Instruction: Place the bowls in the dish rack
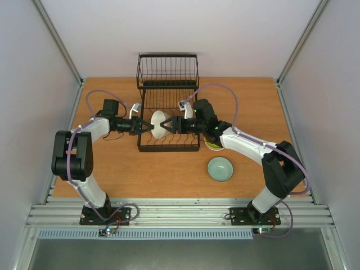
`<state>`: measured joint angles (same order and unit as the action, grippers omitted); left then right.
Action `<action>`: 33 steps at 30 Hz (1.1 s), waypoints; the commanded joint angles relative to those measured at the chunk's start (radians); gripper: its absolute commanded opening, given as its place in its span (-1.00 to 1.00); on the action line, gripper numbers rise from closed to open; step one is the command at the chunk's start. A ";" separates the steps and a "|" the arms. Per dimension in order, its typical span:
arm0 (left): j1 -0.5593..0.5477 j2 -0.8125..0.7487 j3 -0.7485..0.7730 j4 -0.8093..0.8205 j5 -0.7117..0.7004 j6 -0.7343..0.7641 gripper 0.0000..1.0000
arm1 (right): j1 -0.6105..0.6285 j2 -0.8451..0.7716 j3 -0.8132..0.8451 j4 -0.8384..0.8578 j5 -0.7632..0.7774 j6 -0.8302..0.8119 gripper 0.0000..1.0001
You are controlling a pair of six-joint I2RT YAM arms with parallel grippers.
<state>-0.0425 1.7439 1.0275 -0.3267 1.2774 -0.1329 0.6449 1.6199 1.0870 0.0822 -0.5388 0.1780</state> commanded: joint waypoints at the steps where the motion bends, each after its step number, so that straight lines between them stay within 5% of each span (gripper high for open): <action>1: -0.031 -0.004 0.043 -0.026 0.064 0.059 -0.99 | 0.028 0.002 0.048 0.049 -0.050 -0.005 -0.67; 3: -0.033 -0.004 0.046 -0.033 0.055 0.066 -0.99 | 0.030 -0.002 0.049 0.042 -0.044 -0.010 -0.97; 8: -0.036 -0.004 0.048 -0.042 0.017 0.070 -0.93 | 0.033 -0.024 0.054 -0.005 0.000 -0.049 -0.98; 17: -0.034 -0.035 0.070 -0.082 -0.181 0.075 0.57 | 0.093 -0.036 0.170 -0.349 0.423 -0.261 -0.97; 25: -0.015 -0.117 0.059 -0.083 -0.312 0.078 0.70 | 0.106 0.091 0.298 -0.501 0.771 -0.347 -0.98; 33: 0.005 -0.141 0.045 -0.073 -0.331 0.078 0.70 | 0.105 0.281 0.457 -0.545 0.940 -0.428 -0.98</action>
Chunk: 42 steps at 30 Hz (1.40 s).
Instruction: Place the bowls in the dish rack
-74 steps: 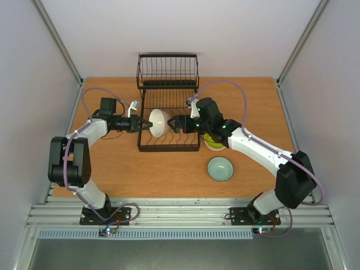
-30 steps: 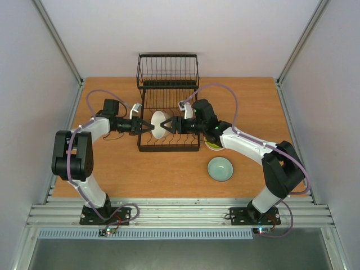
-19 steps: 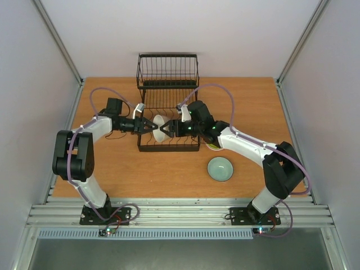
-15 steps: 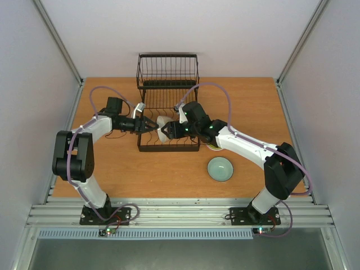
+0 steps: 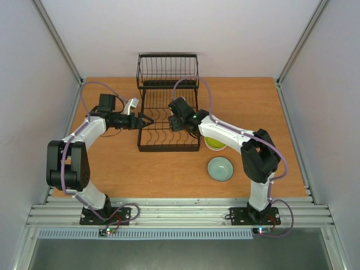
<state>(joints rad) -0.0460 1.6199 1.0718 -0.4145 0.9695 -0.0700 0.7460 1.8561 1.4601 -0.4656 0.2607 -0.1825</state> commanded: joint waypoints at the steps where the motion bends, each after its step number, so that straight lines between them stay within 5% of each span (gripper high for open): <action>1: 0.009 -0.015 0.000 0.014 -0.023 0.014 0.70 | 0.004 0.060 0.099 0.003 0.156 -0.074 -0.98; 16: 0.014 -0.007 -0.003 0.019 -0.010 0.017 0.70 | -0.005 0.181 0.167 0.034 0.367 -0.105 -0.98; 35: 0.014 0.025 0.002 0.015 -0.002 0.024 0.69 | -0.119 0.216 0.118 0.081 0.169 0.001 -0.97; 38: 0.014 0.027 0.003 0.015 0.000 0.023 0.69 | -0.124 0.204 0.100 0.079 0.166 0.015 -0.58; 42: 0.015 0.031 0.002 0.015 0.005 0.026 0.69 | -0.126 0.175 0.068 0.077 0.179 0.027 0.39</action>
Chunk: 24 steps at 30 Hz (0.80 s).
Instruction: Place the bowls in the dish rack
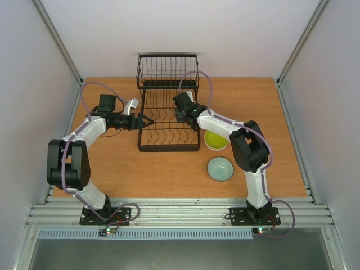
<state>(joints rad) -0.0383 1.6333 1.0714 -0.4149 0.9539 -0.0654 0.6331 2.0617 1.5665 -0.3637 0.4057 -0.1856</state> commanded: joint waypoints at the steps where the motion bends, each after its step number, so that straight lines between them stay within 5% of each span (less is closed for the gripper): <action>1: 0.007 0.019 0.002 0.016 0.023 0.022 0.69 | -0.012 -0.041 -0.047 -0.024 0.041 0.035 0.50; 8: 0.006 0.022 0.002 0.015 0.028 0.024 0.68 | -0.012 -0.147 -0.132 0.000 0.068 0.034 0.80; 17: 0.006 0.019 0.002 0.012 0.024 0.026 0.67 | -0.011 -0.468 -0.314 0.041 -0.002 0.067 0.80; 24: 0.006 0.029 0.001 0.020 0.017 0.020 0.67 | -0.010 -0.716 -0.409 -0.199 0.095 0.154 0.63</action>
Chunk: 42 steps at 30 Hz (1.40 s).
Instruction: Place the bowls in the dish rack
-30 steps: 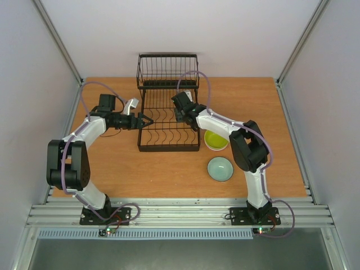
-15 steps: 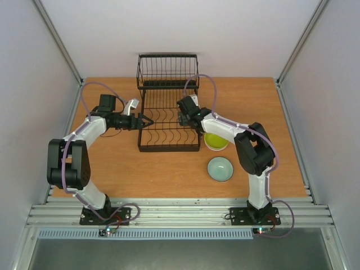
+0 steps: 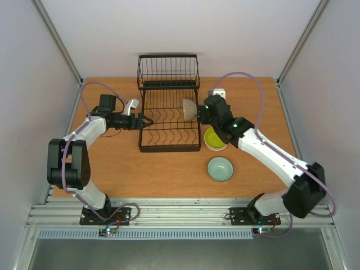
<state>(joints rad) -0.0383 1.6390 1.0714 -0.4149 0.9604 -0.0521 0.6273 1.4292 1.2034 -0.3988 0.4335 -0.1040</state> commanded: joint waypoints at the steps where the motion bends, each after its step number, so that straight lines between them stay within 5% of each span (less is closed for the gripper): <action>1: 0.005 0.028 0.002 0.021 0.012 0.004 0.67 | -0.005 -0.100 -0.051 -0.205 0.079 0.086 0.59; 7: 0.001 0.038 0.004 0.017 0.005 0.004 0.68 | -0.006 -0.169 -0.107 -0.382 0.159 0.176 0.26; 14: -0.008 0.046 0.004 0.012 0.001 0.011 0.68 | -0.043 -0.171 -0.144 -0.466 0.142 0.203 0.11; 28: -0.015 0.068 0.009 0.005 0.000 0.024 0.67 | -0.209 -0.138 -0.279 -0.268 -0.134 0.173 -0.21; 37: -0.020 0.086 0.015 0.001 0.001 0.025 0.67 | -0.231 -0.115 -0.323 -0.177 -0.193 0.170 -0.25; 42: -0.022 0.092 0.016 0.001 0.000 0.028 0.67 | -0.240 -0.094 -0.339 -0.153 -0.206 0.173 -0.47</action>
<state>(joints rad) -0.0551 1.7100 1.0714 -0.4191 0.9562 -0.0437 0.3988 1.3186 0.8822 -0.5926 0.2535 0.0692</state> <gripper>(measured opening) 0.837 0.306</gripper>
